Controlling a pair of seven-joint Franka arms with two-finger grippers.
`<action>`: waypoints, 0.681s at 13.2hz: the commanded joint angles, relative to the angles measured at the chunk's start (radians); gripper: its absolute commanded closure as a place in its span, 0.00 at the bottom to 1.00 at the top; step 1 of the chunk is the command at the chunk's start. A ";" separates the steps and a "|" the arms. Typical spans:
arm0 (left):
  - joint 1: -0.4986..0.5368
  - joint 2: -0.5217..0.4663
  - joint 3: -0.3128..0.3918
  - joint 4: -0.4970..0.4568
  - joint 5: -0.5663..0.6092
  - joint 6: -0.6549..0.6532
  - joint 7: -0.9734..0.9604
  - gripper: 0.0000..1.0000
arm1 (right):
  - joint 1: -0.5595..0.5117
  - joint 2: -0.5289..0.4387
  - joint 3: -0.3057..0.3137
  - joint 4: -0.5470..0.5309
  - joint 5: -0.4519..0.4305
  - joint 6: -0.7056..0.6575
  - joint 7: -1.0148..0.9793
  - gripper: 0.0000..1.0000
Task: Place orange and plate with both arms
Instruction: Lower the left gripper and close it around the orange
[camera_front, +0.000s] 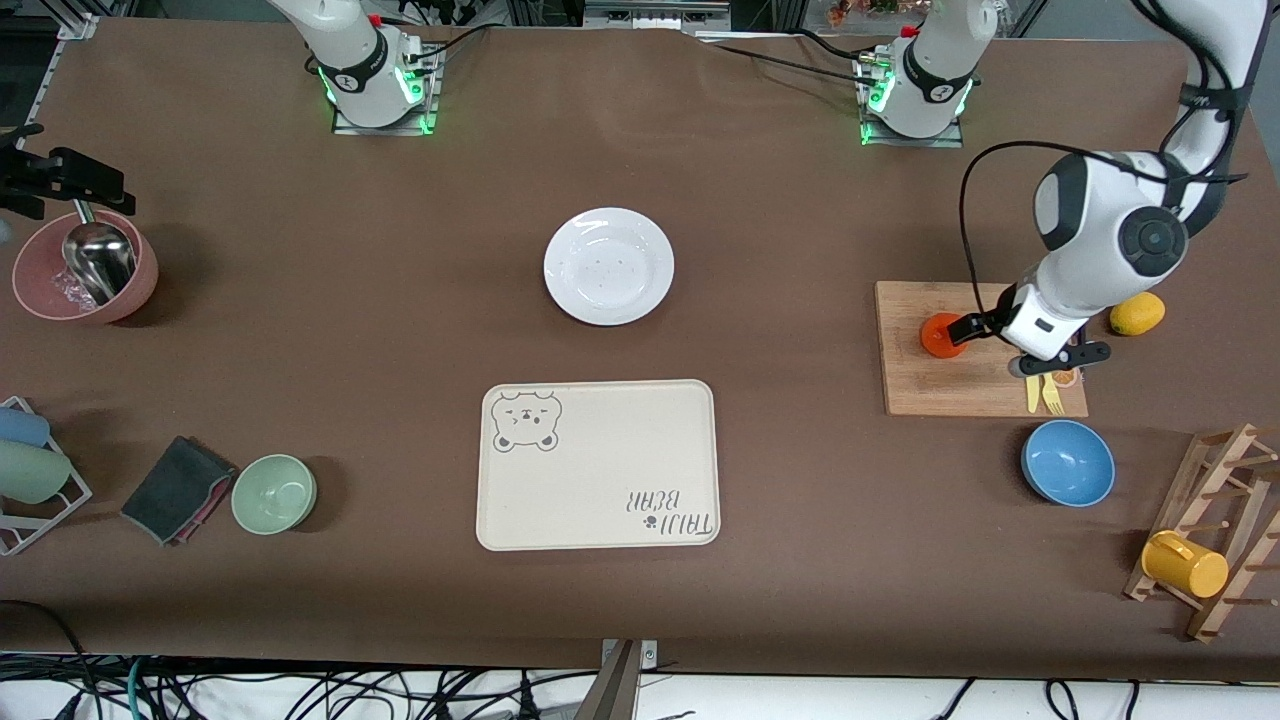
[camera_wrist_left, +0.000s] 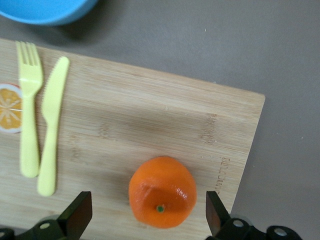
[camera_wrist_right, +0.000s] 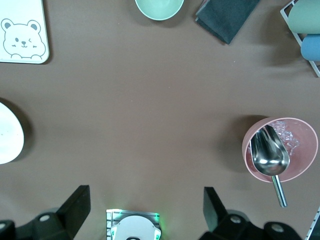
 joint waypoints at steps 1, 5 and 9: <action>-0.002 0.045 -0.008 -0.028 0.005 0.080 0.016 0.00 | 0.003 -0.012 -0.002 0.003 -0.001 -0.016 0.003 0.00; -0.010 0.081 -0.018 -0.028 0.007 0.097 0.018 0.00 | 0.003 -0.012 -0.002 0.003 -0.001 -0.016 0.002 0.00; -0.010 0.092 -0.018 -0.043 0.005 0.100 0.018 0.50 | 0.003 -0.010 -0.002 0.005 -0.001 -0.016 0.005 0.00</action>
